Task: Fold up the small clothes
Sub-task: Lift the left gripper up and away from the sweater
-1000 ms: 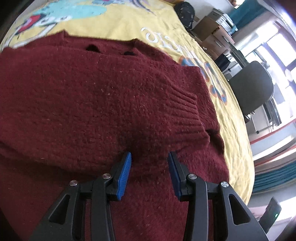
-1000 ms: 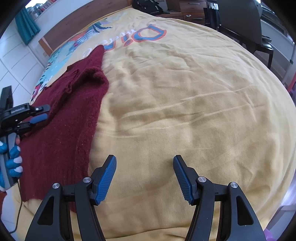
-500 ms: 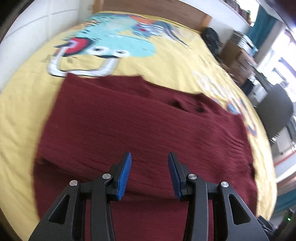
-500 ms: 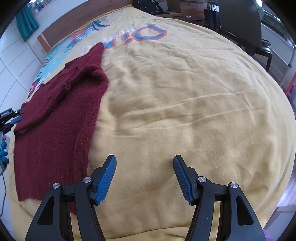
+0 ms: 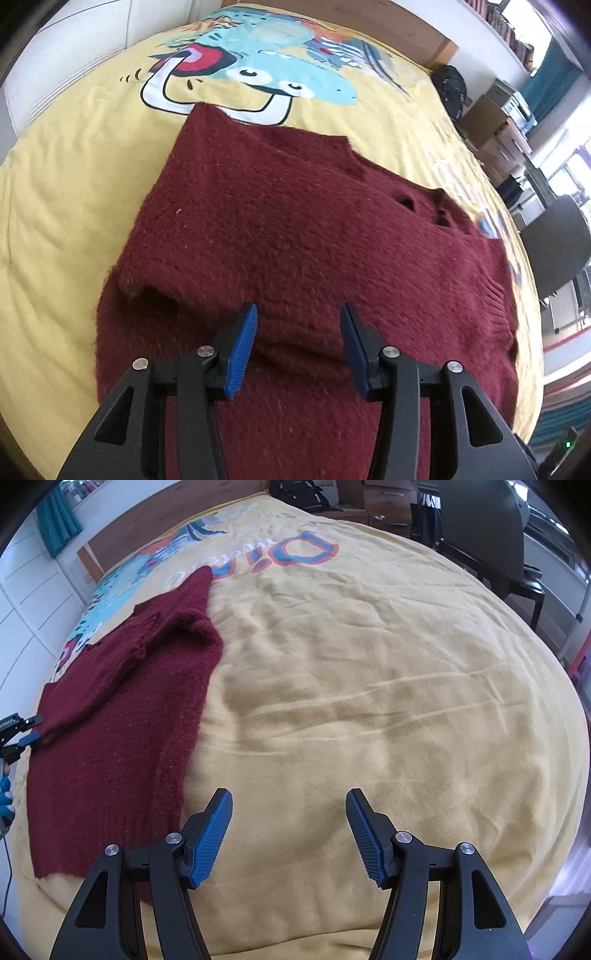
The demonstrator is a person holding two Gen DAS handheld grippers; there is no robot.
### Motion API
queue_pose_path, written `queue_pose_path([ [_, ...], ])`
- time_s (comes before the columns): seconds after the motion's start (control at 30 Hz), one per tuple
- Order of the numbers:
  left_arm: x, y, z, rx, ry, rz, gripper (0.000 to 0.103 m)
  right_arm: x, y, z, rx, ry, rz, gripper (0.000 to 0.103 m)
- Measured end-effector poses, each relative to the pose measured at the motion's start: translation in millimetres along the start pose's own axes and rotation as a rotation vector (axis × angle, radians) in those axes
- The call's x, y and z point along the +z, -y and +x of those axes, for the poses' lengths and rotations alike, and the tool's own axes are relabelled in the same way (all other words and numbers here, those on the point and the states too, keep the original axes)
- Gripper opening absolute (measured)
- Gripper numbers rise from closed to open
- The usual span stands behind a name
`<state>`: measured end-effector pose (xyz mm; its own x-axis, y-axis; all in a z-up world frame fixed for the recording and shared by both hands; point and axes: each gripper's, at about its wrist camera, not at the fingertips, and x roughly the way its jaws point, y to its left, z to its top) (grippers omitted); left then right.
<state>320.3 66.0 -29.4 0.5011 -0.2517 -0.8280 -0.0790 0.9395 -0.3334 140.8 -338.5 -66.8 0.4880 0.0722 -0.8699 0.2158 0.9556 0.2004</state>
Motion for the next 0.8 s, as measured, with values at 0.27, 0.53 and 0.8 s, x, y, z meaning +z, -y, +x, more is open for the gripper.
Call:
queue_pose_path([
  [0.27, -11, -12, -51, 0.014, 0.037, 0.007, 0.041, -5, -7, -18, 0.036, 0.027, -0.009, 0.066],
  [0.53, -26, -40, -125, 0.059, 0.087, 0.027, 0.051, -10, -18, -42, 0.078, 0.063, -0.021, 0.066],
  [0.8, -60, -70, -170, 0.097, 0.111, 0.002, 0.052, -15, -34, -65, 0.098, 0.097, -0.057, 0.066],
])
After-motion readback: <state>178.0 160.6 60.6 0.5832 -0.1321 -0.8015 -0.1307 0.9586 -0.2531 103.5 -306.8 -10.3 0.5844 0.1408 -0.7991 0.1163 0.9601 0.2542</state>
